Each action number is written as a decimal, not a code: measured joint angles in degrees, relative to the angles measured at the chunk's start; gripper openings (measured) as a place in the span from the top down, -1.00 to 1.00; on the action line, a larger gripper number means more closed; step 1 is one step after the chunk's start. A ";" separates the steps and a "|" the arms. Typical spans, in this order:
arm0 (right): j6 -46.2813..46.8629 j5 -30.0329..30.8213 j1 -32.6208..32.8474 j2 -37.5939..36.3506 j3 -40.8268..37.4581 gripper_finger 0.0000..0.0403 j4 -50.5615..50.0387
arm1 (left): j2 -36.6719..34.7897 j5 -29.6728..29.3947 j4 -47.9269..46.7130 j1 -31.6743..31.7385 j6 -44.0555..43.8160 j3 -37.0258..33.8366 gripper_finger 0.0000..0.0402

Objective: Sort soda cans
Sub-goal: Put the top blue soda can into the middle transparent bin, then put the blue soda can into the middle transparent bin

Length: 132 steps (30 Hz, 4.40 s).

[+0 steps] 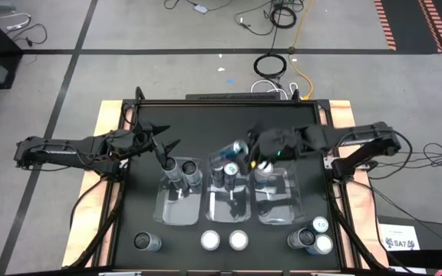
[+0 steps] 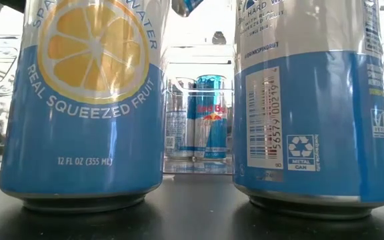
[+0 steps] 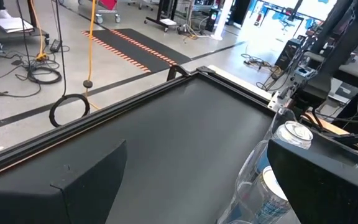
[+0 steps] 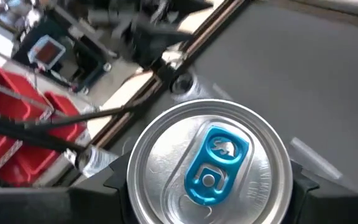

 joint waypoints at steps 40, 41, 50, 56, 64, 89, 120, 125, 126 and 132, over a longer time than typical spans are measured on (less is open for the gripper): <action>-3.46 -3.87 1.34 25.91 0.02 -0.08 -4.53 | 0.00 -0.02 0.00 0.02 0.00 0.02 -0.98; -3.59 -4.34 1.18 26.12 0.02 -0.08 -4.43 | 0.00 -0.02 0.00 0.02 0.02 0.02 -0.98; -3.85 -4.54 0.83 26.80 0.02 -0.34 0.53 | -0.02 -0.02 0.07 0.02 0.00 0.02 -0.98; -3.04 -4.59 0.87 27.55 0.07 -0.43 2.27 | -0.01 -0.02 0.07 0.02 0.01 0.02 -0.98; 1.04 -4.24 0.76 27.50 0.06 -0.44 3.40 | -0.01 -0.02 0.08 0.01 0.02 0.02 -0.98; 32.76 1.69 4.91 7.56 0.02 -0.39 -15.92 | -0.02 -0.02 0.13 0.00 0.02 0.02 -0.98; 79.04 -13.54 37.59 6.32 -0.99 -0.19 -49.89 | -0.01 -0.04 0.05 0.02 7.54 -0.02 -0.98; 79.09 -14.72 40.01 5.24 -5.91 -0.19 -49.91 | -0.02 0.72 3.10 0.00 8.00 -0.02 -0.98; 79.21 -15.65 40.49 4.56 -6.99 -0.19 -49.90 | 0.00 2.53 4.16 -0.14 8.92 -0.02 -0.98; 79.73 -16.16 42.53 -1.50 -10.55 -0.19 -49.98 | 0.00 23.01 11.68 -3.19 25.31 -0.02 -0.98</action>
